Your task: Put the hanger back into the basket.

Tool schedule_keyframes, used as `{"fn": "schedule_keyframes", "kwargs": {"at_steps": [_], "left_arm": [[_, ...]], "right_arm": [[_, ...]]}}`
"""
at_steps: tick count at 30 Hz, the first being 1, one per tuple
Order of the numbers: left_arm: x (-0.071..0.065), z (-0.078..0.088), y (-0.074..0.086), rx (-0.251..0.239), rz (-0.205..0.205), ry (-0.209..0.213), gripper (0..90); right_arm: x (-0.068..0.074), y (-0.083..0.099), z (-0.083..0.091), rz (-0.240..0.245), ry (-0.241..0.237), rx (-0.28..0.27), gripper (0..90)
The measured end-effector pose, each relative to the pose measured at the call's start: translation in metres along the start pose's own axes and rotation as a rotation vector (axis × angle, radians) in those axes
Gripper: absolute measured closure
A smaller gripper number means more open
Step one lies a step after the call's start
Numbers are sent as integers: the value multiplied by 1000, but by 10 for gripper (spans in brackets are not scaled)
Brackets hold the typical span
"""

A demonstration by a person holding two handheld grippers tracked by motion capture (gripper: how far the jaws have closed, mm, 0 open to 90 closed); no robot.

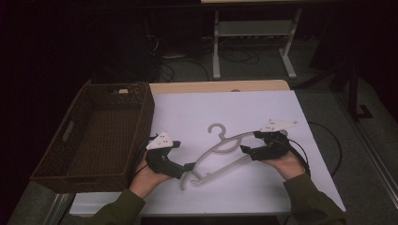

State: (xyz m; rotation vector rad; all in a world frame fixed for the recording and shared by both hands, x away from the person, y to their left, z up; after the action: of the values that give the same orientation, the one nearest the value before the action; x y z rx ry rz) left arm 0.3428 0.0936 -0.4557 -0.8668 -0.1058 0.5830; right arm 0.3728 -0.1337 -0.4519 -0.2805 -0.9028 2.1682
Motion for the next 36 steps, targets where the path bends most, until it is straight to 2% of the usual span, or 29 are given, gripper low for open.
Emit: {"fn": "schedule_keyframes", "kwargs": {"at_steps": [1,2,5,10,13,18,22,32,36], "left_arm": [[0,0,0,0,0,0,0],[1,-2,0,1,2,0,0],[1,-4,0,6,2,2,0],[1,-5,1,11,1,3,0],[1,-4,1,10,4,5,0],[1,-4,2,11,4,4,0],[1,-4,2,11,3,3,0],[1,-4,2,15,2,2,0],[1,-4,2,12,5,1,0]], "right_arm": [[0,0,0,0,0,0,223],[2,8,4,4,11,10,312],[4,19,5,11,25,7,502],[9,28,-8,28,10,62,795],[10,31,-17,33,1,97,890],[14,35,-28,58,-2,131,891],[15,35,-32,74,-2,135,892],[17,39,-37,71,-3,161,892],[17,47,-41,77,-3,196,892]]}}
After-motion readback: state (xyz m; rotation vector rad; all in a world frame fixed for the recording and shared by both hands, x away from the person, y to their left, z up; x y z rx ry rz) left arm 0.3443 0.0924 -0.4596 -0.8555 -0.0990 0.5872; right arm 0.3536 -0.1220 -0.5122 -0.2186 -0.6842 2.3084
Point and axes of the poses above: each handheld gripper's, and its own axes: z roughly backward along the jaws, y roughly out of its underside, x roughly to its left, the point moved 10 cm from there along -z, roughly forward along the jaws, and after that the axes turned 10 degrees about x, right-handed, at the moved point
